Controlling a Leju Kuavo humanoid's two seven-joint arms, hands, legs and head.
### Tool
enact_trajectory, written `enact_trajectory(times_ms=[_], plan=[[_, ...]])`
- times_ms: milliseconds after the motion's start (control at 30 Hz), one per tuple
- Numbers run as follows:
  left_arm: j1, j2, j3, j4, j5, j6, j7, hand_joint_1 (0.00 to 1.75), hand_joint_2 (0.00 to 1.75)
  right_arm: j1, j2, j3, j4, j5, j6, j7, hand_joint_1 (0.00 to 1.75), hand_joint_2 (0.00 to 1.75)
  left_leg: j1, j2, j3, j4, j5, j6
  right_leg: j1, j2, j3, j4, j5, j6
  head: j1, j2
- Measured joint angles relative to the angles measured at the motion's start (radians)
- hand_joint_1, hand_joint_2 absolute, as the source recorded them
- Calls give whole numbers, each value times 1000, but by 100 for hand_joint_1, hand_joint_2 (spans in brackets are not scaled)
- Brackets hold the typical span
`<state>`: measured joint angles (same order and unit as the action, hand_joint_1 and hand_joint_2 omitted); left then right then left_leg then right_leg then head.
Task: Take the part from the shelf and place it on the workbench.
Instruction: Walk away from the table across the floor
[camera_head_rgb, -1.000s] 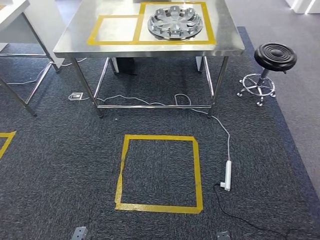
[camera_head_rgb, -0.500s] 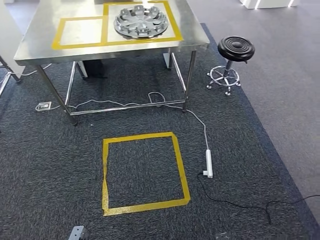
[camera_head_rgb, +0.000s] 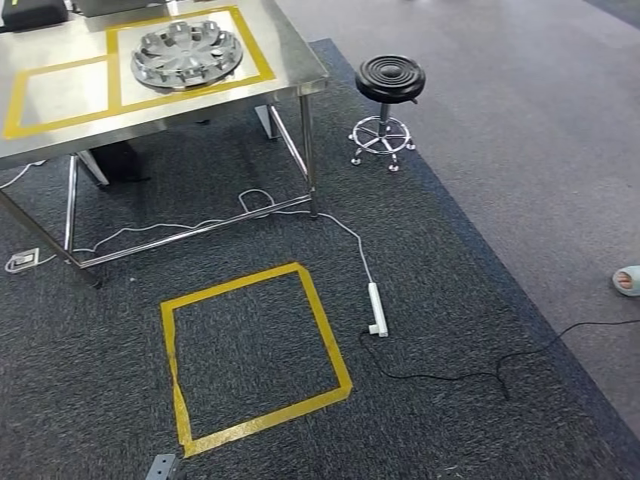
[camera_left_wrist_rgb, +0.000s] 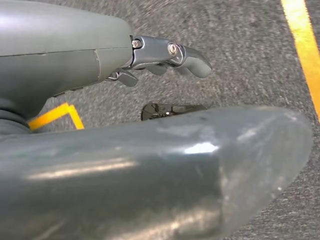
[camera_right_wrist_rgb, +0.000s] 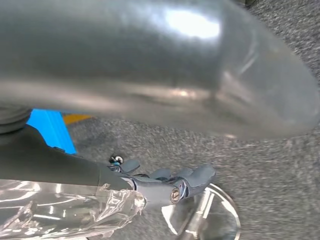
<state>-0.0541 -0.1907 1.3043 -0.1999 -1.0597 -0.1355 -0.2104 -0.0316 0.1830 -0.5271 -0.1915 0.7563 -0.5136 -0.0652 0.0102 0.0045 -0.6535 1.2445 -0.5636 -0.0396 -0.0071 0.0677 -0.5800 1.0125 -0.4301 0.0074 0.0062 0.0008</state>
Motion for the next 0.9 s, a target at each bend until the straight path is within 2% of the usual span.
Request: enact_trajectory(times_ms=[33,67,100,133,167,233,267,300,367,400,433,467,500,533,600,633,667,733,767,833,867,900], plan=[[0,2,0,0,0,0,1,0,0,1,1,0,0,0,-3,-4,0,0,1,-10,25,-55,38,2,-1,16,0,0,2,3,0,0],[-1,4,0,0,0,-1,2,0,0,0,2,-1,0,1,-7,-8,0,0,2,-35,56,-123,73,4,-1,31,-1,1,3,7,0,0],[-1,5,0,0,0,-2,4,0,0,-2,3,-1,0,2,-11,-11,0,0,6,-59,83,-185,95,5,0,46,-4,4,4,11,0,0],[-2,6,0,0,0,-3,6,0,0,-3,4,-1,0,3,-15,-13,0,0,8,-78,101,-226,104,6,1,59,-9,6,6,17,0,0],[-3,6,0,0,-1,-4,8,0,0,-3,5,-1,0,4,-17,-12,0,0,8,-88,109,-246,104,9,1,70,-15,6,7,23,-1,0],[-6,6,0,0,-2,-4,10,0,0,1,5,-1,0,6,-19,-5,0,0,7,-70,110,-251,103,19,-2,85,-24,2,12,35,-1,0],[-7,6,0,0,-2,-3,10,0,0,4,6,-1,0,6,-19,2,0,0,8,-59,110,-252,105,26,-2,71,-29,7,8,40,1,0],[-8,7,0,0,-3,-3,8,0,0,5,6,-2,0,7,-19,9,0,0,8,-46,111,-253,107,33,-1,42,-39,28,-7,45,5,0],[-4,7,0,0,-6,-1,3,0,0,1,6,-2,0,9,-13,22,0,0,6,-17,111,-255,108,41,1,-29,-89,137,-69,53,13,0],[-2,7,0,0,-7,0,1,0,0,-2,6,-2,0,9,-10,25,0,0,4,0,111,-254,107,43,0,-49,-122,208,-103,56,14,0],[0,7,0,0,-7,0,0,0,0,-3,6,-2,0,9,-8,26,0,0,3,17,111,-254,106,44,-1,-57,-147,264,-125,58,14,0],[1,8,0,0,-7,1,0,0,0,-2,6,-3,0,9,-8,26,0,0,2,32,112,-254,105,44,-2,-61,-156,287,-127,59,14,0],[0,7,-1,0,-7,1,0,0,0,0,6,-4,0,9,-8,25,0,0,1,46,114,-254,103,43,-2,-64,-144,268,-111,58,14,0],[-1,7,-1,0,-8,1,0,0,0,2,6,-5,0,9,-9,22,0,0,1,58,117,-254,101,41,-2,-73,-112,213,-80,57,14,0],[-2,7,-1,0,-8,1,0,0,0,0,8,-6,0,11,-10,17,0,0,-4,81,125,-253,94,33,2,-122,-34,76,-28,49,14,0],[-2,6,-1,0,-8,1,0,0,0,-3,9,-7,0,11,-11,16,0,0,-7,90,129,-253,91,28,4,-139,-11,33,-16,43,12,0],[-3,7,-1,0,-8,1,0,0,0,-4,10,-7,0,12,-11,15,0,0,-9,100,132,-253,89,23,6,-148,-2,15,-13,37,12,0],[-5,7,-1,0,-8,1,0,0,0,-4,11,-8,0,12,-11,14,0,0,-9,118,138,-257,88,12,9,-125,-7,14,-10,24,11,0],[-6,7,-1,0,-7,2,0,0,0,-3,12,-10,0,12,-11,14,0,0,-7,114,140,-256,83,5,8,-113,-7,11,-8,18,11,0],[-8,7,-1,0,-6,3,0,0,0,-3,12,-12,0,12,-11,14,0,0,-4,70,122,-208,45,-6,2,-88,-6,5,-1,6,8,0],[-7,7,-1,0,-4,4,0,0,0,-4,13,-13,0,11,-11,13,0,0,-3,39,97,-154,13,-8,0,-75,-7,3,1,2,5,0],[-6,6,-1,0,-3,5,0,0,0,-5,13,-13,0,10,-10,12,0,0,-3,18,62,-84,-20,-9,-1,-61,-9,3,3,-1,4,0]])
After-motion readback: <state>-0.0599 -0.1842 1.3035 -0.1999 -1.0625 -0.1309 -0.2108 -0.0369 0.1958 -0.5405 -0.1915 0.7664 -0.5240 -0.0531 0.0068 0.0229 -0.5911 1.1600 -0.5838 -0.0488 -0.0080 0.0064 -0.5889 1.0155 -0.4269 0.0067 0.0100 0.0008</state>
